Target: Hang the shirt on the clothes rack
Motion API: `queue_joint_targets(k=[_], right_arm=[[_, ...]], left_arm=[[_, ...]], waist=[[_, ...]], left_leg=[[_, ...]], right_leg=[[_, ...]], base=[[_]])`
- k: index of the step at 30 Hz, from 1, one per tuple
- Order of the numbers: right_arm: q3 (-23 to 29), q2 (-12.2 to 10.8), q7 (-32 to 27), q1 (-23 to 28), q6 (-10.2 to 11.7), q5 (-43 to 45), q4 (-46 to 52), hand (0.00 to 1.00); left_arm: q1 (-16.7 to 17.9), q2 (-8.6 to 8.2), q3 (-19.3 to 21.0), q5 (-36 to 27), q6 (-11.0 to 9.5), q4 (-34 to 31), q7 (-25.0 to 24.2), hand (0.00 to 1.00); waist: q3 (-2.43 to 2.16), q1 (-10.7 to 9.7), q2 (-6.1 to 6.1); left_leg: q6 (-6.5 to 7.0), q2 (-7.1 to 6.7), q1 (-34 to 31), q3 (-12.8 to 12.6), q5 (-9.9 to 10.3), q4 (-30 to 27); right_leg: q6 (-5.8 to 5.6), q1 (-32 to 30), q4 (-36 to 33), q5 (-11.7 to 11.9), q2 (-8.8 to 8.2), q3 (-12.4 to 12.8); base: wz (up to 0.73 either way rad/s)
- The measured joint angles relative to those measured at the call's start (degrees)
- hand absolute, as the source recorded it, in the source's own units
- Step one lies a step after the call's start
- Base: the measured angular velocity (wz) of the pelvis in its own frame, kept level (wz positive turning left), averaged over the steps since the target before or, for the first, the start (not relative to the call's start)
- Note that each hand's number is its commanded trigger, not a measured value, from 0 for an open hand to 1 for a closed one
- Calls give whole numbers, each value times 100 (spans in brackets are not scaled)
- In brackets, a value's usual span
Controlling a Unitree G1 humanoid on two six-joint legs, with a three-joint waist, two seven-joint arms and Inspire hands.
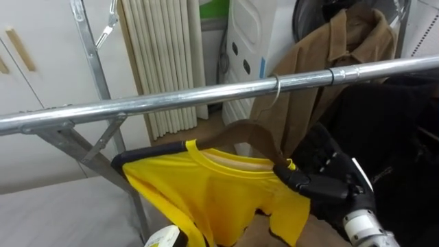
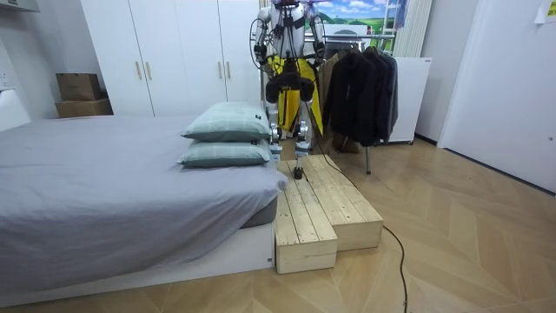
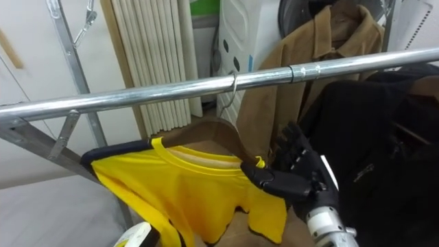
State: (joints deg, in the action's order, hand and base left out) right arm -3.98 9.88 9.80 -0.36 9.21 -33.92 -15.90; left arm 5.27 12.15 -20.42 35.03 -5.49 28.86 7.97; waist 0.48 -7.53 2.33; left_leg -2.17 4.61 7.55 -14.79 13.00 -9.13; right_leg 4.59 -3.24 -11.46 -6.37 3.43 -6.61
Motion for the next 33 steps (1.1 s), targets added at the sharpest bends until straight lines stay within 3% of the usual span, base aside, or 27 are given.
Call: queue_joint_targets(k=[5,10,13,16,18,21,27,33], right_arm=[[17,4,15,123,80,859,50,0],[18,0,-266,209,225,1586,49,0],[19,-14,-285,409,470,1908,50,0],[56,-15,-281,601,764,2086,47,0],[68,-17,-299,615,1039,2097,-205,0],[82,-26,-378,656,1400,2128,-677,0],[163,-38,-351,665,2045,2062,-1340,0],[377,-46,-338,756,2530,1742,-1817,0]], left_arm=[[54,69,41,-576,-203,56,30,0],[98,47,43,-651,-588,235,154,0],[140,74,42,-755,-629,346,162,0],[184,74,85,-758,-702,346,162,0],[200,67,149,-898,-894,434,190,0],[196,52,172,-1197,-1118,779,217,0],[187,51,243,-1515,-1386,1475,212,0],[170,33,509,-1995,-1612,2350,296,0]], waist=[[-37,10,101],[-38,15,90],[-29,15,61],[-22,17,-49],[-31,17,-143],[-36,11,-186],[-54,19,-158],[-87,38,-113]], left_leg=[[0,1,-90,1,0,-23],[0,-6,-72,-1,0,-35],[0,-1,-87,0,0,-37],[0,-4,-87,21,0,-34],[0,-9,-84,22,0,-36],[0,-3,-21,62,0,-38],[0,1,33,100,0,-40],[15,-17,78,107,12,-44]], right_leg=[[11,-102,-25,9,-2,24],[4,-81,-23,34,-9,18],[5,-81,-9,37,-5,2],[4,-71,-6,38,-14,-2],[4,-60,-8,37,-26,-24],[0,75,83,37,-29,-90],[-15,142,132,24,-33,-139],[-44,215,180,4,-47,-154]], base=[[0],[0],[2],[1],[5],[13],[9],[5]])
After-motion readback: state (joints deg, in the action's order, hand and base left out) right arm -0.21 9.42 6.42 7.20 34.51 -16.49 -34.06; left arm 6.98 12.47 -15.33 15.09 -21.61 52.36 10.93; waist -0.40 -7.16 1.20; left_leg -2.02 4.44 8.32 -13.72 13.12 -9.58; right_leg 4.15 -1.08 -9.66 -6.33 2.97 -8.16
